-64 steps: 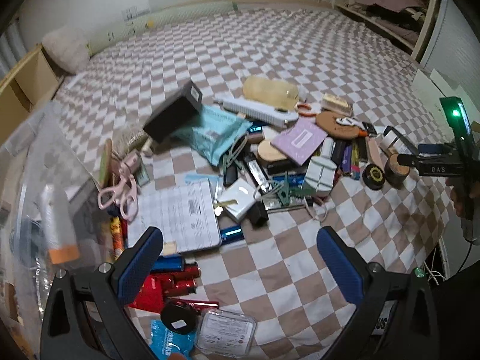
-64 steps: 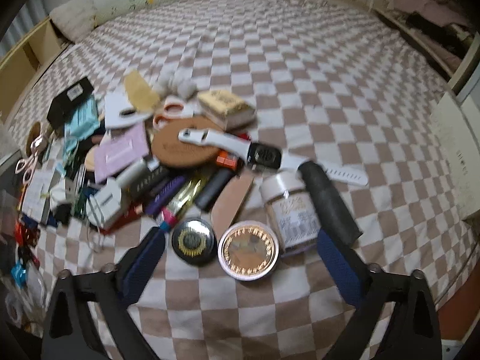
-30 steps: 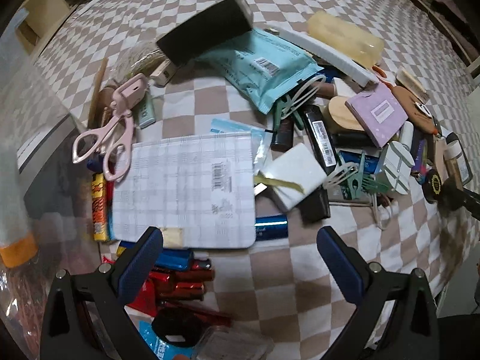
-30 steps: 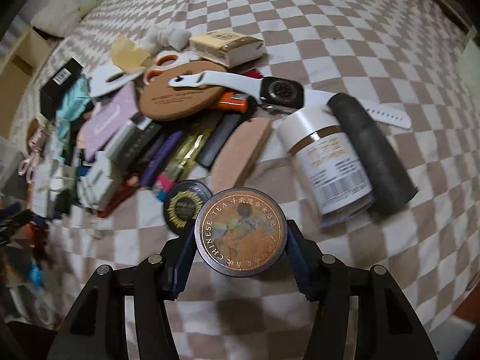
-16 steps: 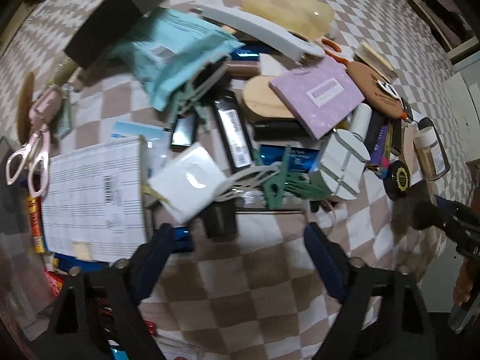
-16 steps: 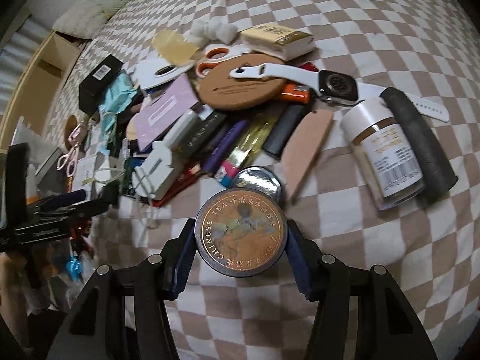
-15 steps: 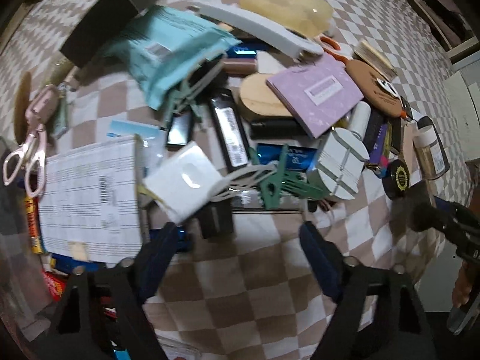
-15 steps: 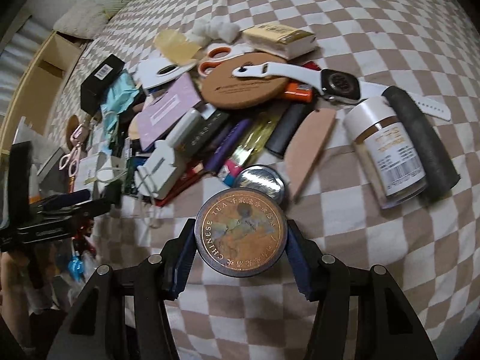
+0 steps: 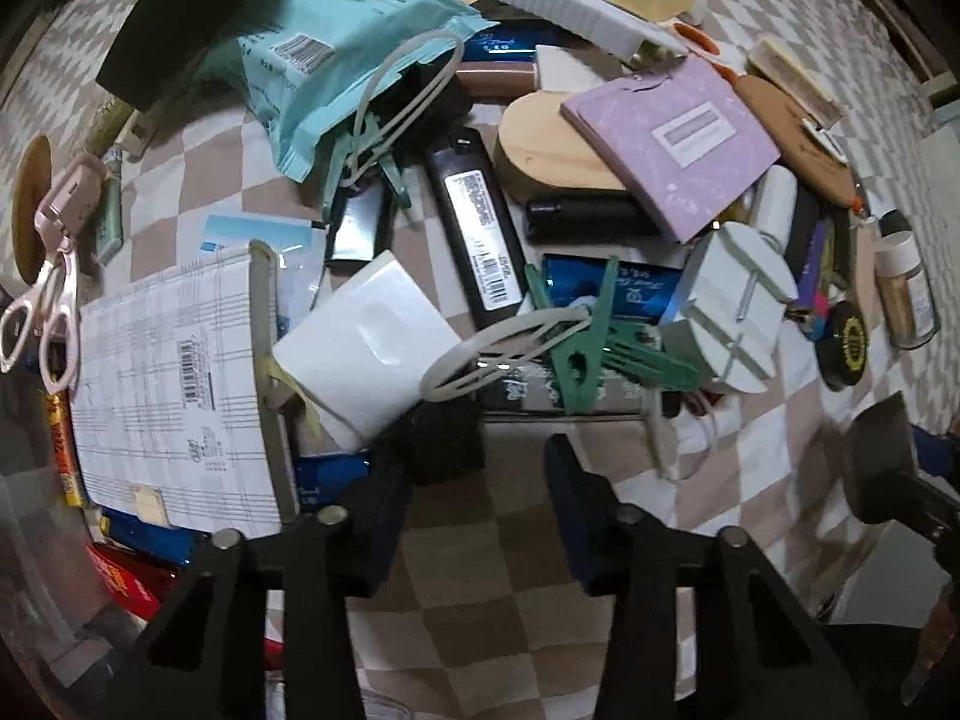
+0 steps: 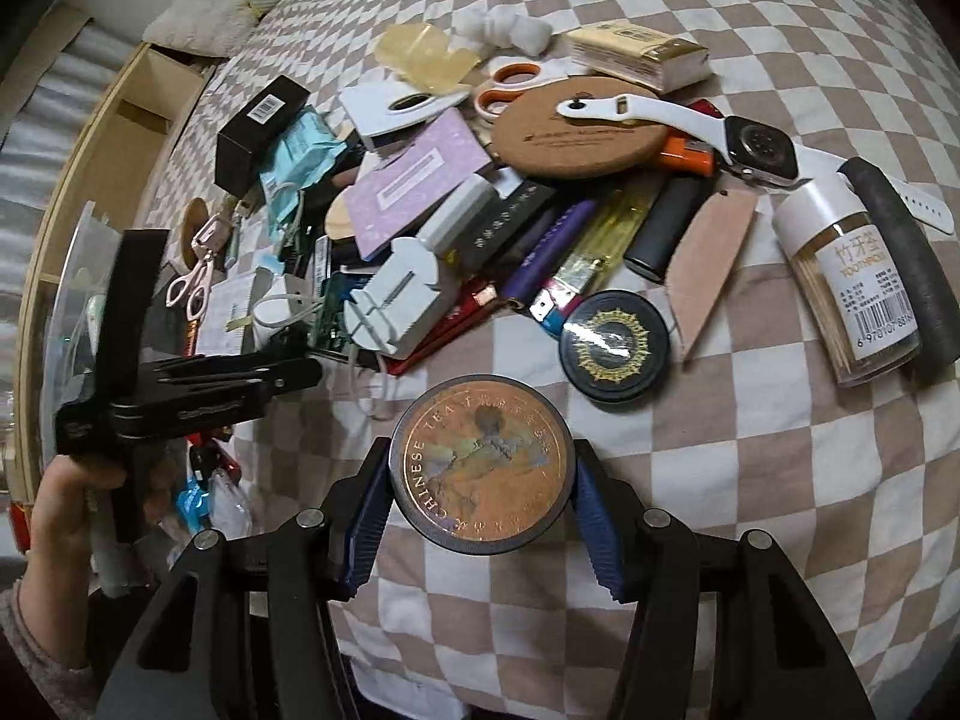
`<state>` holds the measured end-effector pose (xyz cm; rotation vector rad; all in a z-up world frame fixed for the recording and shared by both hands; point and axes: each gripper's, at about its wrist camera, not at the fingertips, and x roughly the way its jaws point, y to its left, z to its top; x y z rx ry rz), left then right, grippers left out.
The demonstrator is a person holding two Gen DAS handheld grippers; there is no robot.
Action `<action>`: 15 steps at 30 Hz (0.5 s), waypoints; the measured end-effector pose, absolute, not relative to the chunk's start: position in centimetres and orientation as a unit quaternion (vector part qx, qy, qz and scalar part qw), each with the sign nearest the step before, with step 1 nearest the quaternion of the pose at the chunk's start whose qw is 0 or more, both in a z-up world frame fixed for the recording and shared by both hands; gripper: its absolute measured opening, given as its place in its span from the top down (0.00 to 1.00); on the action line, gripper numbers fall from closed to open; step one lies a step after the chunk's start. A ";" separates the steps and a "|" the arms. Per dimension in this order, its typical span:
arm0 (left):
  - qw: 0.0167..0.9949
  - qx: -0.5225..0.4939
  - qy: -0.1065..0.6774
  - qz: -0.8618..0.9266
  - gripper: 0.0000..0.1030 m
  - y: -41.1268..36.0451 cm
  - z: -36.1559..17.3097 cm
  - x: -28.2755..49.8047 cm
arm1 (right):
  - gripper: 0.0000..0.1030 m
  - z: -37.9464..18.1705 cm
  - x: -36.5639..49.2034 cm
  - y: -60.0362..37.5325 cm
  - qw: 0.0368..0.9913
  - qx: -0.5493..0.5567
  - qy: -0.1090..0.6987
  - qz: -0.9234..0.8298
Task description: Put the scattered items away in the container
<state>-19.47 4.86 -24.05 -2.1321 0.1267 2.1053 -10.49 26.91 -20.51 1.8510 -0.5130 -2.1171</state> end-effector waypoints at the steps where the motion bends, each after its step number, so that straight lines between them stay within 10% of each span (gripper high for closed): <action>1: 0.068 -0.709 0.043 0.700 0.64 4.6 -24.1 -19.6 | 0.44 -20.5 -10.5 26.9 0.141 0.641 -0.178 -0.734; 15: 0.078 -0.695 0.033 0.714 0.79 1.1 -22.4 -19.1 | 0.44 -19.1 -10.5 27.3 0.121 0.627 -0.193 -0.745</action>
